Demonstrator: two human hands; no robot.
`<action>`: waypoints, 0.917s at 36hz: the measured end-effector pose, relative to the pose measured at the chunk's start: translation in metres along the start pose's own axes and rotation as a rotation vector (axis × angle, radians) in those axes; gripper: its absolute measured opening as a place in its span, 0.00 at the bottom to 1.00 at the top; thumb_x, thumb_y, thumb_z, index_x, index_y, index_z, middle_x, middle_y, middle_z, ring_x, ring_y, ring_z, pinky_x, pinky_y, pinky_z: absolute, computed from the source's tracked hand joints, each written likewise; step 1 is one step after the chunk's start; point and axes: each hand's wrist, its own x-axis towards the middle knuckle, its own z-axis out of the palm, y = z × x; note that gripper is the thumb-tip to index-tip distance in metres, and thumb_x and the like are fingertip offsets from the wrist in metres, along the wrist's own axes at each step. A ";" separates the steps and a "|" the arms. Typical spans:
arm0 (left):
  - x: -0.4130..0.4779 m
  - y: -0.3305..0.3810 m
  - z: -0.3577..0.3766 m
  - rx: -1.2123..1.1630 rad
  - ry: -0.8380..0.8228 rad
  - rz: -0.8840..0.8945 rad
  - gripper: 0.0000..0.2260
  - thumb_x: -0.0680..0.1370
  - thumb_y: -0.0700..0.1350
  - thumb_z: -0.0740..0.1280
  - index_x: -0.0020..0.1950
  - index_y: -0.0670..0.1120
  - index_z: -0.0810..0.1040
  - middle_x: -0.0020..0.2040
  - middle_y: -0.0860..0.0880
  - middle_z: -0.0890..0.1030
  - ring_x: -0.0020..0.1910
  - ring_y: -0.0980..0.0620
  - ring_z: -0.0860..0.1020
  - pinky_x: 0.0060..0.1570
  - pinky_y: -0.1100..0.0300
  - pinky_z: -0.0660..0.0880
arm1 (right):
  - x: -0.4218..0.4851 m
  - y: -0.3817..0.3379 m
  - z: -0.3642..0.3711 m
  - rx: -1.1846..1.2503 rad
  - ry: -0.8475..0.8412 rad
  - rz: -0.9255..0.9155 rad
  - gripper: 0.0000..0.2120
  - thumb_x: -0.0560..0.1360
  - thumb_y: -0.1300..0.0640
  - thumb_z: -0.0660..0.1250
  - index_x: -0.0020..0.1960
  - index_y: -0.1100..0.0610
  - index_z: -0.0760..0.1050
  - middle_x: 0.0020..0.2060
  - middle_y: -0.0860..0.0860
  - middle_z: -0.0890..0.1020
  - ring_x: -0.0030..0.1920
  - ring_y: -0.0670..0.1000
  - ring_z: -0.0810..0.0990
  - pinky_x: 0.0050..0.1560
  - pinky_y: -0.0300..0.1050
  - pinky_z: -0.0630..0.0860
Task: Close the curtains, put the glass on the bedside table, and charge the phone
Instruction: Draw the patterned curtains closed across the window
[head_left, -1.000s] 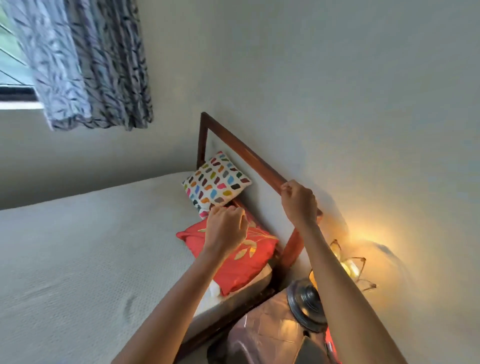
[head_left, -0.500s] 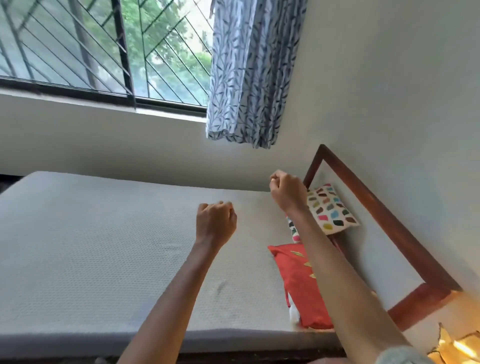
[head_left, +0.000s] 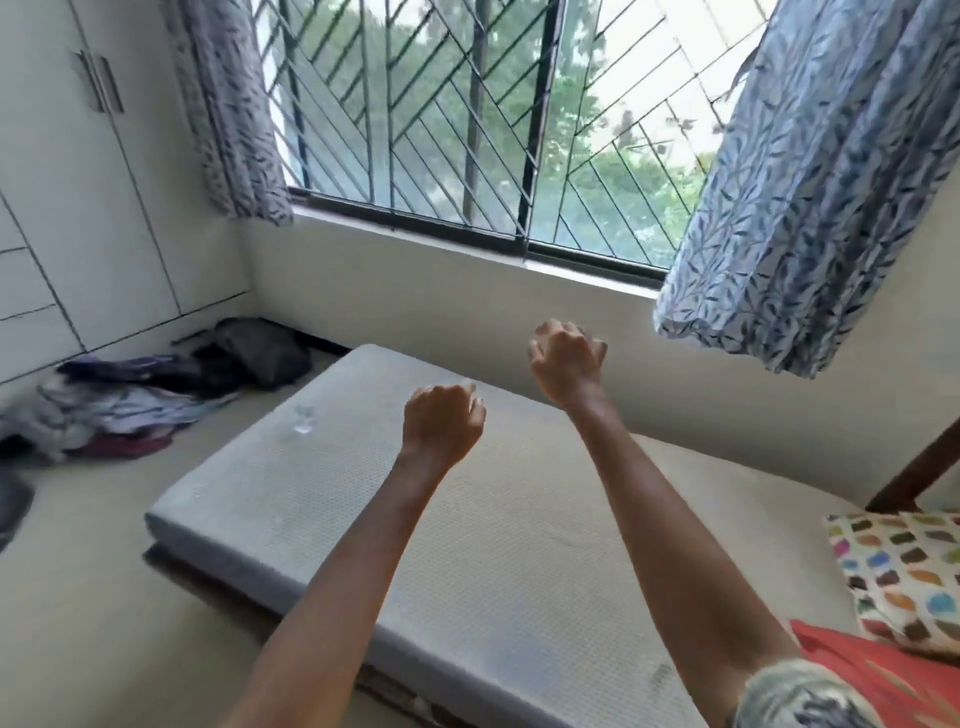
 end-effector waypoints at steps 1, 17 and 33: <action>0.001 -0.018 -0.007 0.013 0.004 -0.024 0.14 0.78 0.48 0.59 0.56 0.42 0.79 0.49 0.41 0.83 0.48 0.43 0.81 0.52 0.54 0.75 | 0.003 -0.018 0.011 0.004 -0.015 -0.024 0.13 0.77 0.52 0.60 0.58 0.55 0.76 0.56 0.54 0.79 0.59 0.55 0.75 0.59 0.49 0.64; -0.012 -0.244 -0.080 0.133 0.124 -0.329 0.12 0.76 0.47 0.59 0.54 0.45 0.78 0.50 0.44 0.82 0.48 0.44 0.79 0.46 0.55 0.74 | 0.023 -0.263 0.146 0.121 -0.220 -0.325 0.12 0.76 0.53 0.59 0.56 0.57 0.75 0.55 0.56 0.79 0.59 0.58 0.71 0.59 0.53 0.65; 0.082 -0.446 -0.128 0.174 0.120 -0.466 0.14 0.77 0.46 0.58 0.58 0.44 0.77 0.53 0.43 0.81 0.51 0.44 0.79 0.48 0.54 0.73 | 0.092 -0.460 0.285 0.265 -0.292 -0.417 0.11 0.76 0.56 0.57 0.51 0.57 0.77 0.50 0.57 0.81 0.56 0.59 0.73 0.57 0.51 0.64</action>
